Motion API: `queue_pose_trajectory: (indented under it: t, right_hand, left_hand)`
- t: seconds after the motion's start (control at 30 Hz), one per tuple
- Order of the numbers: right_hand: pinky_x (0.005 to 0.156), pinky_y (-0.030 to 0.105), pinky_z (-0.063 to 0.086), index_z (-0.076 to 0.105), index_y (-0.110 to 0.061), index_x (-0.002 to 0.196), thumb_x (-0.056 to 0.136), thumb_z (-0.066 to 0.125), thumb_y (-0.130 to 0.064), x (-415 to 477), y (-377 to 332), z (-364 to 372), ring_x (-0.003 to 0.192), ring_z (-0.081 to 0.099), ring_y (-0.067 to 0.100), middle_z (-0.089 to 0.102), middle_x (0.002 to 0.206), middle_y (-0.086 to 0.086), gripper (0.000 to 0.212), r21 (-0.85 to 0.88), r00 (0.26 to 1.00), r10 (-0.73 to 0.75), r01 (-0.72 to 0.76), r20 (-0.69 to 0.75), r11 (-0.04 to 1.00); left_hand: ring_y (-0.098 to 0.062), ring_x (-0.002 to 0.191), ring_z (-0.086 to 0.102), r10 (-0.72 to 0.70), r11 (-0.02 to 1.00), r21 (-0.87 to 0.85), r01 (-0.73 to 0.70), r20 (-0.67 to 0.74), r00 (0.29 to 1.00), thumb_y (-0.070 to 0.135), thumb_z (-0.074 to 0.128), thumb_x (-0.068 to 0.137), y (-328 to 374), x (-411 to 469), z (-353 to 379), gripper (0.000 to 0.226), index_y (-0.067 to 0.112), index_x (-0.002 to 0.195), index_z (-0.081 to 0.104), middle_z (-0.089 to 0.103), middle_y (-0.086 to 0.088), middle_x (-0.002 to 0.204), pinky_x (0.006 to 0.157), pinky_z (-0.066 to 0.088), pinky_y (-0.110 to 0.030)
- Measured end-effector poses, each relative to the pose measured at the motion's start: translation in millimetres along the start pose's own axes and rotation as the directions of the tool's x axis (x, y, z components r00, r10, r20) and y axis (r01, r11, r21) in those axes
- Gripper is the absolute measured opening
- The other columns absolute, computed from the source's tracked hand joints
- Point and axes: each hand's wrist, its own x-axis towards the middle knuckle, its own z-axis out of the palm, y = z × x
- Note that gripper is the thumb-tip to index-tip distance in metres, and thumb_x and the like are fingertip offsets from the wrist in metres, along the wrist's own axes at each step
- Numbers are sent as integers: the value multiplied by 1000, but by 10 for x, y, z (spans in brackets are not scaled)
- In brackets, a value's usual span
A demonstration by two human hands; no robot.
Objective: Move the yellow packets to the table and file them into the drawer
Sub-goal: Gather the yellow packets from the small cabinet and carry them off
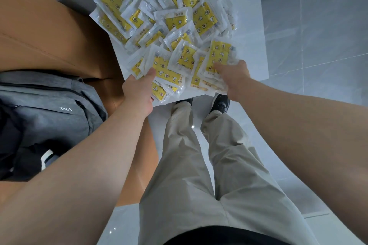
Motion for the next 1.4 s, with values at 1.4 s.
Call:
queue_pose_trajectory:
  t: [1.4]
  right_hand:
    - [78,48,63,62,-13,132,93,70,-11,-2699,-335,-2294,100,75,34,75,115,13,40,863,937,-340,107,78,493]
  left_hand:
    - [-28,97,73,220,972,-30,-235,477,851,17,71,93,1621,-2770,439,29,16,121,66,74,-7,112,82,59,-49]
